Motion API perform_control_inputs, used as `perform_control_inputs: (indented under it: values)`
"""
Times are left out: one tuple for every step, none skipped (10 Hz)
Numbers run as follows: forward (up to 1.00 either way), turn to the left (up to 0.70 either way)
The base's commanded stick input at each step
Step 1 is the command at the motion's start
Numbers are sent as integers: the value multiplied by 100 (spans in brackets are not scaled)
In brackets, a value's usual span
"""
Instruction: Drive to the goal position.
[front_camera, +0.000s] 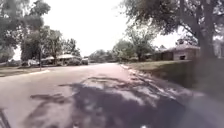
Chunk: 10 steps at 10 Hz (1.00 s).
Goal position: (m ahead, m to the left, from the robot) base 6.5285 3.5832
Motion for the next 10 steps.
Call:
perform_control_inputs:
  values:
    - [69, 3]
    - [69, 3]
    - [69, 3]
    - [69, 3]
    - [69, 3]
    - [69, 3]
    - [69, 3]
    - [69, 3]
    - [69, 3]
    - [69, 3]
